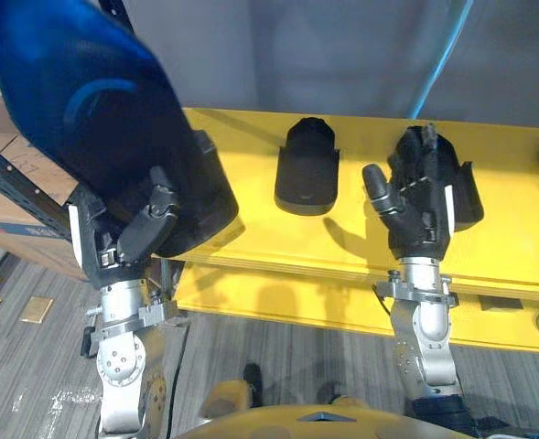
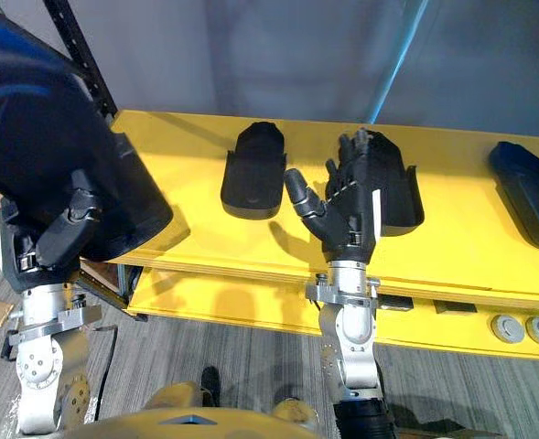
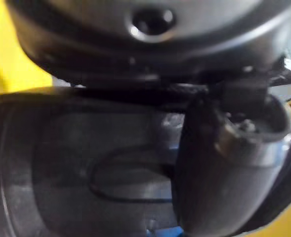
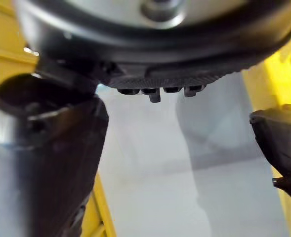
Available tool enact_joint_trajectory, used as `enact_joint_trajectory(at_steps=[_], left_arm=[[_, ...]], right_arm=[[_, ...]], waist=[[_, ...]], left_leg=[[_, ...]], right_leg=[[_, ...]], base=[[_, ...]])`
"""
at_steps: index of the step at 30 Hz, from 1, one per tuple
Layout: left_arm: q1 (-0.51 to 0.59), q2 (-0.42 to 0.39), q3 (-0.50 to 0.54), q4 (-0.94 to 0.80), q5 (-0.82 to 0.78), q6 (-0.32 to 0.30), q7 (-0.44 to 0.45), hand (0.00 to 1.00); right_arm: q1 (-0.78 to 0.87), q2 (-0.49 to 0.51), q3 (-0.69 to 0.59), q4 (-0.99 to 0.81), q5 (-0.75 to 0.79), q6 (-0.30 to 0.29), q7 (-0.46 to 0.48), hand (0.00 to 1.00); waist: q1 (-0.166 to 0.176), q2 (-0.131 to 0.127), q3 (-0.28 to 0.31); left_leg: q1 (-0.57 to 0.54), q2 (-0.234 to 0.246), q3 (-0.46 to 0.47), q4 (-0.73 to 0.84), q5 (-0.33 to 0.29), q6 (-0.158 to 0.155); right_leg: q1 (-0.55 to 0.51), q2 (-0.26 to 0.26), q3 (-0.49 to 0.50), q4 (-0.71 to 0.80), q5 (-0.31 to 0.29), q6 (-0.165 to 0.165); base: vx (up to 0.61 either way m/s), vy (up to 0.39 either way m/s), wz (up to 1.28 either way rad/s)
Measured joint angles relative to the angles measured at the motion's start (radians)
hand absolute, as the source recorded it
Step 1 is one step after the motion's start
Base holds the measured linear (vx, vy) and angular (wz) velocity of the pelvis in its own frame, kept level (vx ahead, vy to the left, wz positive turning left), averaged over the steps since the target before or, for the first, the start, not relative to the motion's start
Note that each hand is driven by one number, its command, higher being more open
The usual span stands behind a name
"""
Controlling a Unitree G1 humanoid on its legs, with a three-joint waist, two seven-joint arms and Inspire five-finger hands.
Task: Walk over and take three plastic housings, then place them on the shelf
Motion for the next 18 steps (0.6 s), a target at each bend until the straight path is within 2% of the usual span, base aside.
enact_joint_trajectory(at_steps=[1, 2, 3, 4, 6, 7, 8, 9, 11, 12, 13, 14, 15, 17, 18], left_arm=[[0.001, 0.002, -0.002, 0.013, 0.0, -0.004, -0.002, 0.0], [0.001, 0.002, -0.012, 0.051, 0.001, -0.004, -0.003, 0.0], [0.001, 0.002, -0.017, 0.065, 0.004, -0.004, -0.003, 0.0], [-0.002, 0.002, -0.022, 0.083, 0.01, -0.004, -0.002, 0.0], [-0.004, 0.003, -0.026, 0.1, 0.022, -0.003, -0.013, 0.0], [-0.009, 0.007, -0.028, 0.117, 0.022, -0.001, -0.026, 0.0], [-0.03, 0.033, -0.025, 0.139, 0.018, 0.003, -0.043, 0.0], [-0.031, 0.038, -0.025, 0.141, 0.017, 0.006, -0.044, 0.0], [-0.054, 0.066, -0.025, 0.153, 0.013, 0.033, -0.047, 0.0], [-0.061, 0.07, -0.025, 0.154, 0.014, 0.041, -0.05, 0.0], [-0.071, 0.075, -0.024, 0.162, 0.015, 0.045, -0.057, 0.0], [-0.082, 0.081, -0.024, 0.168, 0.007, 0.046, -0.066, 0.0], [-0.086, 0.084, -0.023, 0.168, 0.002, 0.046, -0.072, 0.0], [-0.112, 0.087, -0.019, 0.167, 0.001, 0.046, -0.08, 0.0], [-0.118, 0.084, -0.022, 0.167, 0.001, 0.047, -0.077, 0.0]], right_arm=[[-0.007, 0.002, -0.004, 0.0, 0.008, 0.0, -0.004, 1.0], [-0.016, 0.0, -0.005, -0.001, 0.022, -0.001, -0.031, 1.0], [-0.026, 0.0, -0.004, -0.001, 0.031, -0.005, -0.047, 1.0], [-0.046, 0.002, -0.004, -0.004, 0.045, -0.027, -0.078, 1.0], [-0.067, 0.001, -0.005, -0.008, 0.044, -0.055, -0.099, 1.0], [-0.067, 0.001, -0.004, -0.008, 0.041, -0.07, -0.113, 1.0], [-0.063, 0.018, 0.004, 0.004, 0.028, -0.073, -0.147, 1.0], [-0.06, 0.021, 0.007, 0.007, 0.027, -0.073, -0.154, 1.0], [-0.055, 0.04, 0.034, 0.045, -0.006, -0.073, -0.17, 1.0], [-0.054, 0.042, 0.042, 0.054, -0.008, -0.073, -0.173, 1.0], [-0.056, 0.044, 0.058, 0.07, -0.019, -0.072, -0.188, 1.0], [-0.056, 0.046, 0.067, 0.07, -0.061, -0.073, -0.215, 1.0], [-0.057, 0.046, 0.068, 0.069, -0.086, -0.073, -0.225, 1.0], [-0.058, 0.045, 0.057, 0.052, -0.131, -0.074, -0.249, 1.0], [-0.058, 0.046, 0.051, 0.047, -0.136, -0.074, -0.251, 1.0]], waist=[[-0.002, 0.01, 0.003], [-0.007, 0.015, 0.006], [-0.009, 0.017, 0.008], [-0.018, 0.033, 0.008], [-0.041, 0.056, 0.014], [-0.051, 0.075, 0.008], [-0.047, 0.057, 0.012], [-0.043, 0.056, 0.012], [-0.021, 0.062, 0.008], [-0.016, 0.062, 0.008], [-0.003, 0.061, 0.006], [-0.007, 0.058, 0.002], [-0.006, 0.051, -0.002], [-0.006, 0.028, -0.016], [-0.007, 0.028, -0.016]], left_leg=[[-0.025, 0.041, -0.005, 0.088, -0.035, 0.003], [-0.026, 0.119, -0.043, 0.172, -0.063, -0.032], [-0.021, 0.147, -0.062, 0.189, -0.071, -0.044], [-0.014, 0.183, -0.098, 0.205, -0.074, -0.052], [0.017, 0.207, -0.113, 0.185, -0.077, -0.065], [0.056, 0.176, -0.08, 0.16, -0.162, -0.164], [0.073, 0.123, -0.03, 0.176, -0.21, -0.179], [0.073, 0.116, -0.021, 0.182, -0.219, -0.17], [0.028, 0.093, 0.011, 0.231, -0.251, -0.122], [0.024, 0.094, 0.021, 0.224, -0.248, -0.108], [0.027, 0.096, 0.035, 0.185, -0.229, -0.08], [0.027, 0.09, 0.03, 0.139, -0.201, -0.063], [0.028, 0.083, 0.027, 0.11, -0.183, -0.053], [0.03, 0.04, 0.017, 0.019, -0.12, -0.032], [0.03, 0.031, 0.017, 0.01, -0.112, -0.028]], right_leg=[[-0.005, -0.008, 0.007, 0.022, 0.0, -0.001], [-0.009, -0.022, 0.032, 0.042, -0.002, 0.0], [-0.016, -0.032, 0.049, 0.055, -0.005, 0.005], [-0.045, -0.057, 0.08, 0.093, -0.025, 0.031], [-0.074, -0.098, 0.114, 0.153, -0.049, 0.074], [-0.077, -0.137, 0.139, 0.166, -0.047, 0.109], [-0.068, -0.201, 0.177, 0.14, -0.021, 0.119], [-0.066, -0.207, 0.183, 0.126, -0.004, 0.109], [-0.057, -0.218, 0.163, 0.009, 0.187, 0.053], [-0.059, -0.215, 0.137, -0.018, 0.243, 0.023], [-0.065, -0.195, 0.088, -0.016, 0.251, -0.006], [-0.064, -0.146, 0.065, 0.041, 0.179, 0.009], [-0.066, -0.123, 0.056, 0.065, 0.132, 0.011], [-0.068, -0.042, 0.03, 0.091, -0.018, -0.007], [-0.061, -0.028, 0.027, 0.078, -0.032, -0.013]], base=[[-0.13, 0.153, -0.25], [-0.1, 0.187, -0.37], [-0.08, 0.295, -0.48], [-0.05, 0.295, -0.35], [-0.06, 0.477, -0.22], [-0.03, 0.636, -0.2], [-0.02, 0.547, -0.23], [-0.03, 0.512, -0.31], [-0.09, 0.503, -0.22], [-0.09, 0.433, -0.17], [-0.05, 0.318, -0.02], [-0.02, 0.266, 0.05], [0.02, 0.195, 0.27], [0.04, 0.152, 0.23], [0.03, 0.102, 0.14]])
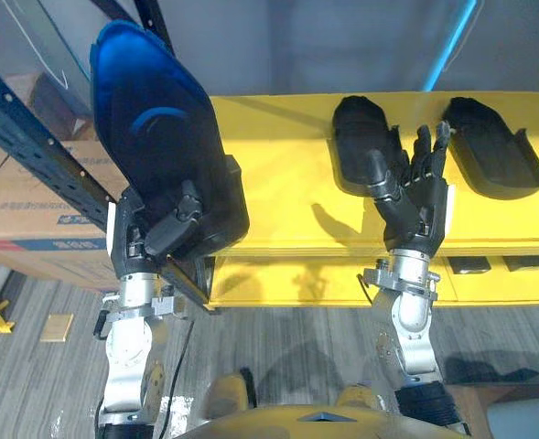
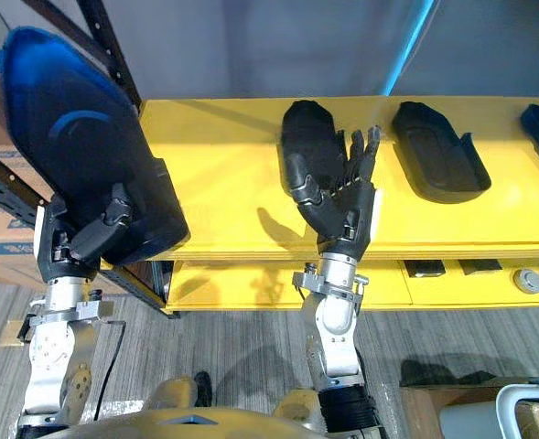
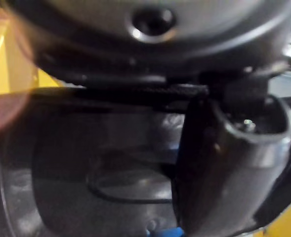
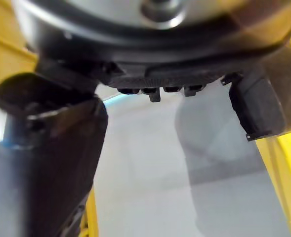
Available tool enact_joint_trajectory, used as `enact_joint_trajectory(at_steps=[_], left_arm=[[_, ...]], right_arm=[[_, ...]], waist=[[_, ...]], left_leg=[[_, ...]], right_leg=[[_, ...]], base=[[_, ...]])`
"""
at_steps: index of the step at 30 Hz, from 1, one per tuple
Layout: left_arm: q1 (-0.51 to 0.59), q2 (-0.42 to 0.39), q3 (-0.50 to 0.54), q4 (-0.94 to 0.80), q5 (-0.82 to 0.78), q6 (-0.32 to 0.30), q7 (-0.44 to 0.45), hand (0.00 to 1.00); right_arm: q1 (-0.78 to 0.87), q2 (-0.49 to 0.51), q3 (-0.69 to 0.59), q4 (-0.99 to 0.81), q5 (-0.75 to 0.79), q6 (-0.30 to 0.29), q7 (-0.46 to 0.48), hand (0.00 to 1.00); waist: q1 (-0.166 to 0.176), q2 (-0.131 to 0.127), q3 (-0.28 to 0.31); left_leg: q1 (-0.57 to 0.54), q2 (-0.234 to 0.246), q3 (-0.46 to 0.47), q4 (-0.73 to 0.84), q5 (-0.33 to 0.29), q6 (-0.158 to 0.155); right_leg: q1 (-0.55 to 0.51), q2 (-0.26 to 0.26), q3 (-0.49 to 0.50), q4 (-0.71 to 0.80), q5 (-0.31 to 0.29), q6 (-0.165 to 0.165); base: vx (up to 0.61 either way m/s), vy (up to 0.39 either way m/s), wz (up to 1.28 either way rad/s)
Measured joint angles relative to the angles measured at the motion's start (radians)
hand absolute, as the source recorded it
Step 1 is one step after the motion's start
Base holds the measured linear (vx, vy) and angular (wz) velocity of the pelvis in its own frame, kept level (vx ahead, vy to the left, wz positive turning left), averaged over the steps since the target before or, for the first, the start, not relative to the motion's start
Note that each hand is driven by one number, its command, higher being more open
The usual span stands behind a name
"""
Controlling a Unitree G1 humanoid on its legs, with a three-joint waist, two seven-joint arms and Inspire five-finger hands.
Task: Walk over and take three plastic housings, then place them on the shelf
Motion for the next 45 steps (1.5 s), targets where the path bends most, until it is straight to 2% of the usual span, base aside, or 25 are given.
enact_joint_trajectory(at_steps=[1, 4, 8, 10, 14, 18, 22, 26, 30, 32, 35, 41, 45], left_arm=[[-0.001, -0.007, -0.006, -0.005, 0.003, 0.001, 0.011, 0.0], [0.001, -0.016, -0.008, -0.03, 0.023, 0.018, 0.05, 0.0], [0.006, -0.023, 0.005, -0.05, 0.015, 0.017, 0.072, 0.0], [0.028, -0.038, 0.023, -0.067, 0.019, 0.017, 0.076, 0.0], [0.087, -0.053, 0.087, -0.098, 0.02, 0.017, 0.078, 0.0], [0.077, -0.05, 0.16, -0.099, 0.019, 0.023, 0.089, 0.0], [0.028, 0.011, 0.17, -0.078, 0.015, 0.06, 0.075, 0.0], [0.001, 0.031, 0.194, -0.041, -0.004, 0.145, 0.062, 0.0], [-0.08, 0.089, 0.188, 0.137, -0.087, 0.22, 0.046, 0.0], [-0.13, 0.13, 0.171, 0.241, -0.1, 0.238, 0.046, 0.0], [-0.231, 0.208, 0.139, 0.423, -0.133, 0.285, 0.038, 0.0], [-0.366, 0.301, 0.112, 0.549, -0.196, 0.324, -0.006, 0.0], [-0.472, 0.331, 0.088, 0.617, -0.267, 0.343, -0.034, 0.0]], right_arm=[[0.005, -0.001, -0.01, -0.006, -0.009, 0.0, -0.003, 1.0], [0.022, -0.001, -0.056, -0.006, -0.016, 0.004, -0.001, 1.0], [0.075, -0.008, -0.164, -0.033, -0.11, 0.037, -0.038, 1.0], [0.142, -0.007, -0.245, -0.053, -0.16, 0.083, -0.064, 1.0], [0.307, 0.003, -0.397, -0.052, -0.173, 0.117, -0.081, 1.0], [0.377, 0.014, -0.456, -0.049, -0.168, 0.119, -0.09, 1.0], [0.392, 0.014, -0.521, 0.181, -0.123, 0.167, -0.113, 1.0], [0.409, 0.016, -0.56, 0.43, -0.093, 0.246, -0.024, 1.0], [0.412, 0.015, -0.532, 0.687, -0.06, 0.304, 0.129, 1.0], [0.395, 0.014, -0.505, 0.753, -0.055, 0.333, 0.166, 1.0], [0.33, 0.008, -0.487, 0.893, -0.017, 0.385, 0.254, 1.0], [0.265, -0.046, -0.491, 1.024, -0.021, 0.467, 0.363, 1.0], [0.219, -0.047, -0.487, 1.048, -0.022, 0.488, 0.396, 1.0]], waist=[[-0.001, 0.004, 0.0], [-0.005, 0.008, -0.003], [-0.003, 0.015, -0.013], [-0.008, 0.016, -0.02], [-0.042, 0.029, -0.029], [-0.09, 0.032, -0.035], [-0.105, 0.024, -0.059], [-0.106, 0.038, -0.066], [-0.106, 0.054, -0.08], [-0.105, 0.054, -0.08], [-0.105, 0.043, -0.071], [-0.098, 0.027, -0.05], [-0.093, 0.015, -0.013]], left_leg=[[0.001, -0.014, 0.002, -0.005, 0.005, 0.005], [0.012, -0.025, 0.0, -0.013, 0.01, 0.008], [0.032, -0.023, -0.004, -0.074, 0.048, -0.004], [0.049, -0.02, 0.0, -0.12, 0.073, -0.016], [0.095, -0.009, 0.04, -0.205, 0.108, -0.034], [0.145, 0.008, 0.085, -0.256, 0.119, -0.048], [0.176, 0.015, 0.111, -0.295, 0.132, -0.055], [0.211, 0.013, 0.123, -0.327, 0.141, -0.056], [0.228, 0.011, 0.117, -0.359, 0.158, -0.056], [0.23, 0.012, 0.112, -0.37, 0.175, -0.056], [0.227, 0.017, 0.1, -0.381, 0.194, -0.058], [0.224, 0.015, 0.064, -0.381, 0.209, -0.057], [0.204, 0.015, 0.035, -0.38, 0.223, -0.057]], right_leg=[[0.031, 0.004, -0.012, -0.053, -0.003, -0.007], [0.074, 0.004, -0.013, -0.123, 0.033, 0.037], [0.073, 0.014, -0.013, -0.133, 0.04, 0.028], [0.07, 0.023, -0.01, -0.137, 0.041, 0.025], [0.055, 0.042, 0.031, -0.137, 0.041, 0.022], [0.054, 0.061, 0.082, -0.138, 0.043, 0.019], [0.049, 0.072, 0.11, -0.136, 0.044, 0.017], [0.065, 0.073, 0.123, -0.135, 0.044, 0.017], [0.072, 0.077, 0.125, -0.134, 0.035, 0.005], [0.065, 0.079, 0.122, -0.123, 0.034, 0.003], [0.055, 0.086, 0.12, -0.117, 0.033, 0.002], [0.069, 0.084, 0.086, -0.119, 0.029, -0.005], [0.068, 0.084, 0.052, -0.119, 0.027, -0.008]], base=[[0.02, 0.061, 0.08], [0.01, 0.064, 0.07], [-0.04, -0.041, 0.03], [-0.04, -0.064, -0.05], [-0.01, -0.055, -0.26], [0.0, -0.036, -0.43], [0.02, -0.007, -0.16], [0.01, 0.011, -0.07], [-0.03, 0.003, 0.03], [-0.07, -0.014, 0.06], [-0.08, -0.024, 0.04], [-0.03, -0.004, 0.14], [-0.03, -0.009, 0.27]])
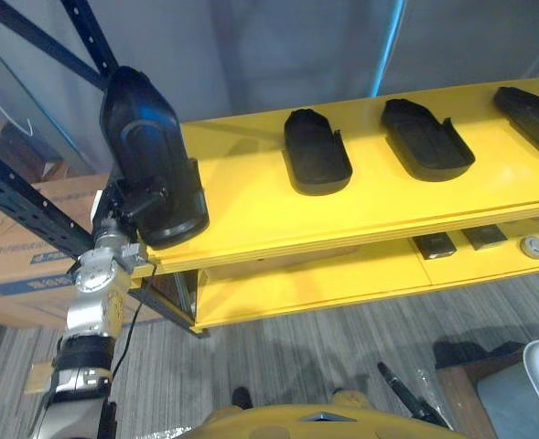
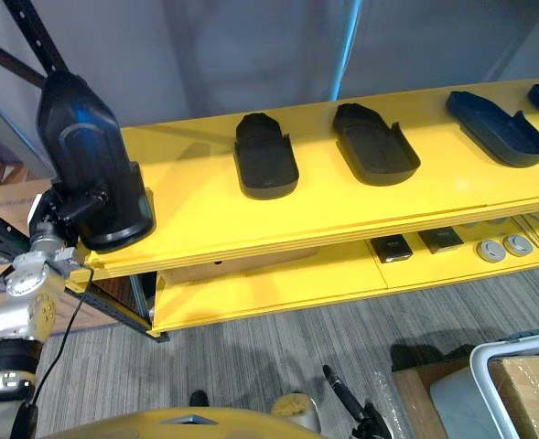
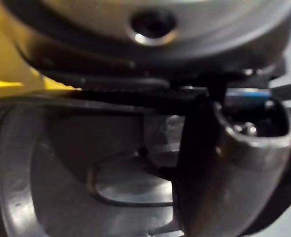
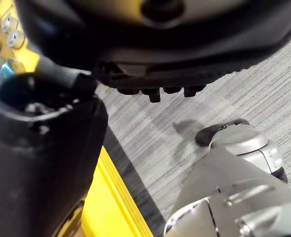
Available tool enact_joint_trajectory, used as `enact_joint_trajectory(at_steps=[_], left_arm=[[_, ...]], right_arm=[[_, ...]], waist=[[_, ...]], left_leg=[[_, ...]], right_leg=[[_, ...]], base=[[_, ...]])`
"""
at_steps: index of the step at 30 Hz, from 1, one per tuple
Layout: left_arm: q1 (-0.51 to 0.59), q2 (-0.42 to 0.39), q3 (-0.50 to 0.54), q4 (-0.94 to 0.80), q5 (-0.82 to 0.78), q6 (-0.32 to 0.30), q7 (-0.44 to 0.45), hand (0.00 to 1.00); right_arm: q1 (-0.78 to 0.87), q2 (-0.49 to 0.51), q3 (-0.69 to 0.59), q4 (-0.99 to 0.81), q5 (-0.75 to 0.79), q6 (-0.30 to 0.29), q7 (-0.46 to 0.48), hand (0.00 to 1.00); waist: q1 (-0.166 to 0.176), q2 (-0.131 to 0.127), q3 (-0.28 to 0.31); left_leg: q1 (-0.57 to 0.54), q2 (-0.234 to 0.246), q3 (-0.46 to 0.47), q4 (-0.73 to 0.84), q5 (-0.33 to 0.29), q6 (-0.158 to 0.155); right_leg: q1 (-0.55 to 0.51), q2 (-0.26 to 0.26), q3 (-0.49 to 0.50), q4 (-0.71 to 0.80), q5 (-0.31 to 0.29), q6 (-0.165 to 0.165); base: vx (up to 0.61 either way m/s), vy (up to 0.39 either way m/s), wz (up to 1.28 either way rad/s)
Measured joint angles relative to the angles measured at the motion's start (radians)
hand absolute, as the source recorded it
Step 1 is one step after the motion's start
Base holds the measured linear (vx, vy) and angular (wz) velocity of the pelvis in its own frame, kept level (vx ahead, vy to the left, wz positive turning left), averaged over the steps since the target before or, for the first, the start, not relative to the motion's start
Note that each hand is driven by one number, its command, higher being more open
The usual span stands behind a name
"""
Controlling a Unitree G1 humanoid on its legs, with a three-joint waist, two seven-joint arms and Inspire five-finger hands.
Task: Walk over and take three plastic housings, then place them on the shelf
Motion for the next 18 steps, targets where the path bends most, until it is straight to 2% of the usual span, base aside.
enact_joint_trajectory(at_steps=[5, 8, 12, 18], left_arm=[[-0.13, 0.044, -0.029, 0.051, -0.083, 0.01, -0.035, 0.0], [-0.17, 0.07, -0.031, 0.051, -0.14, 0.034, -0.062, 0.0], [-0.213, 0.115, -0.058, 0.106, -0.232, 0.105, -0.098, 0.0], [-0.246, 0.147, -0.064, 0.149, -0.281, 0.182, -0.161, 0.0]], right_arm=[[-0.07, -0.006, 0.02, 0.003, 0.003, 0.012, 0.019, 1.0], [-0.115, -0.031, 0.042, 0.008, 0.005, 0.018, 0.03, 1.0], [-0.131, -0.045, 0.054, 0.006, 0.007, 0.017, 0.031, 1.0], [-0.109, -0.045, 0.079, 0.007, 0.016, 0.02, 0.037, 1.0]], waist=[[0.012, -0.008, 0.067], [0.018, 0.002, 0.109], [0.018, 0.011, 0.125], [0.025, 0.021, 0.138]], left_leg=[[-0.053, -0.001, -0.033, 0.027, 0.008, 0.0], [-0.082, 0.003, -0.051, 0.051, 0.008, 0.0], [-0.081, 0.007, -0.05, 0.06, 0.009, 0.0], [-0.079, 0.016, -0.033, 0.047, 0.015, -0.002]], right_leg=[[-0.029, -0.002, -0.019, 0.017, 0.004, 0.006], [-0.046, -0.004, -0.032, 0.044, -0.001, -0.002], [-0.048, -0.003, -0.031, 0.062, -0.014, -0.02], [-0.065, 0.005, -0.011, 0.072, -0.021, -0.021]], base=[[-0.02, -0.005, 0.2], [-0.04, -0.008, 0.19], [-0.06, -0.006, -0.01], [-0.04, -0.006, -0.06]])
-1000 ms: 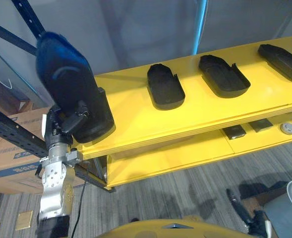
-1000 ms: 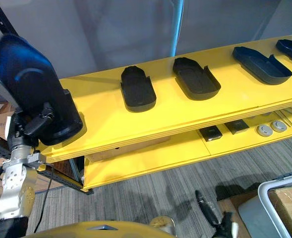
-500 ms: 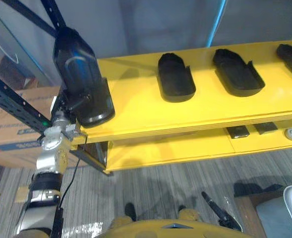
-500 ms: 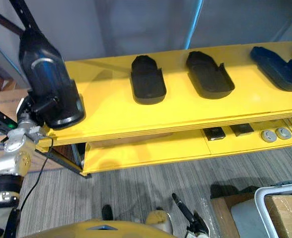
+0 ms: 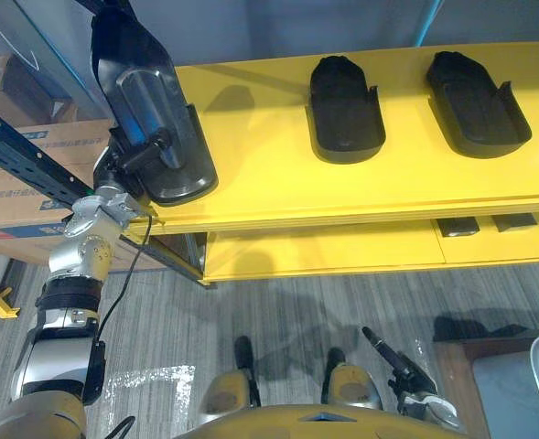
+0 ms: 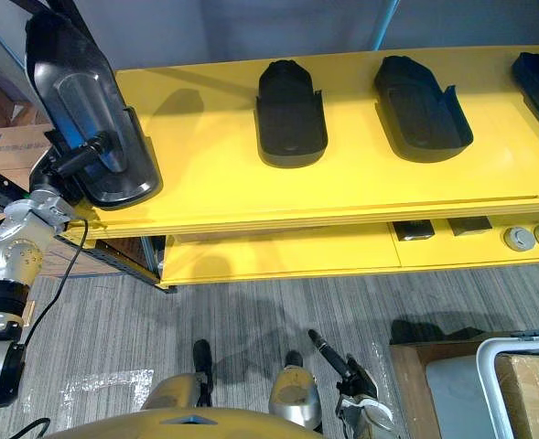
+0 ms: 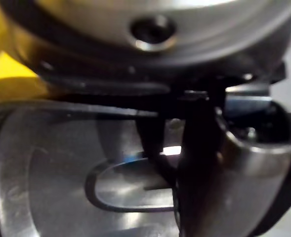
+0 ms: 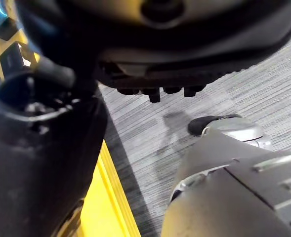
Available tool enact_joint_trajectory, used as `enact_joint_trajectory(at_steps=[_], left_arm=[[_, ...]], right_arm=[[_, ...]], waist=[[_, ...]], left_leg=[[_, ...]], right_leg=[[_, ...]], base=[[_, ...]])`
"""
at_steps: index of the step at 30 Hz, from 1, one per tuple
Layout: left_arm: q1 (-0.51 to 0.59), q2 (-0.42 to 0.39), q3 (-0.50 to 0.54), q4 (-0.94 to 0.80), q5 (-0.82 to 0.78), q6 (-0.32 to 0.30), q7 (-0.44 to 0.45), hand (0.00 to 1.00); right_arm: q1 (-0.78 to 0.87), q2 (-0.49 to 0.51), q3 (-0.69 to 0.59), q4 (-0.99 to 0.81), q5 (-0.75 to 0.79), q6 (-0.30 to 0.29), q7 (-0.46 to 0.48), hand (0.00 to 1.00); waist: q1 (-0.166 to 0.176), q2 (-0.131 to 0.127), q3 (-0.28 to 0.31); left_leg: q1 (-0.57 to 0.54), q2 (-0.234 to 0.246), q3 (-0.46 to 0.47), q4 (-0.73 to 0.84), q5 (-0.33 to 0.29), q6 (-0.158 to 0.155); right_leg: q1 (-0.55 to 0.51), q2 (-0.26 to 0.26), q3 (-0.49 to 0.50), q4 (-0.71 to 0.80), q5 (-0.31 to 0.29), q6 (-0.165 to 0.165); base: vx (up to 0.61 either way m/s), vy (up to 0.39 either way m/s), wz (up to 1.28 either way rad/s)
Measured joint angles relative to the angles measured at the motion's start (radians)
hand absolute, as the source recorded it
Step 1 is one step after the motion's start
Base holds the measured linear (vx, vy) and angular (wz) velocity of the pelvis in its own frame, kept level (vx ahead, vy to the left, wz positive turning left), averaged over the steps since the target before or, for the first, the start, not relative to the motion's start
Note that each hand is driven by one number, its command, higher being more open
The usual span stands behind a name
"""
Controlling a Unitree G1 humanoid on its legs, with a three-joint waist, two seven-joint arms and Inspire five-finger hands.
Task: Walk over and take three plastic housings, then place them on the shelf
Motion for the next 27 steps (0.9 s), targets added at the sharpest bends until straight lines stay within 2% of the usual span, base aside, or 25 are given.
enact_joint_trajectory(at_steps=[3, 7, 12, 19, 27], left_arm=[[-0.029, 0.017, -0.024, 0.034, -0.031, 0.049, -0.044, 0.0], [-0.039, 0.047, -0.04, 0.067, -0.065, 0.102, -0.093, 0.0], [-0.044, 0.054, -0.043, 0.074, -0.067, 0.144, -0.105, 0.0], [-0.061, 0.054, -0.045, 0.107, -0.066, 0.153, -0.117, 0.0], [-0.103, 0.056, -0.044, 0.134, -0.056, 0.161, -0.114, 0.0]], right_arm=[[0.022, 0.0, -0.001, -0.001, 0.0, 0.001, 0.005, 1.0], [0.032, 0.0, -0.001, -0.001, -0.001, 0.004, 0.016, 1.0], [0.056, 0.0, -0.004, -0.012, -0.002, 0.004, 0.017, 1.0], [0.059, 0.01, -0.023, -0.013, -0.001, 0.004, 0.019, 1.0], [0.058, 0.009, -0.026, -0.013, 0.001, 0.004, 0.017, 1.0]], waist=[[0.014, 0.013, 0.006], [0.013, 0.019, 0.007], [0.016, 0.025, 0.009], [0.016, 0.034, 0.013], [0.016, 0.033, 0.014]], left_leg=[[0.008, 0.001, 0.008, -0.008, 0.003, -0.001], [0.02, 0.004, 0.032, -0.023, 0.008, -0.003], [0.034, 0.005, 0.069, -0.039, 0.007, -0.008], [0.035, 0.008, 0.093, -0.038, 0.01, -0.011], [0.011, 0.022, 0.121, -0.037, 0.016, -0.007]], right_leg=[[0.001, 0.0, 0.005, 0.003, 0.001, 0.0], [-0.001, -0.001, 0.012, 0.015, -0.002, 0.0], [-0.001, -0.004, 0.024, 0.016, -0.001, 0.002], [-0.001, -0.006, 0.024, 0.015, 0.0, 0.004], [-0.034, 0.0, 0.028, 0.03, -0.001, 0.003]], base=[[0.0, 0.003, -0.04], [-0.01, 0.003, -0.05], [-0.01, 0.013, -0.06], [0.0, 0.0, 0.0], [-0.02, -0.003, 0.03]])
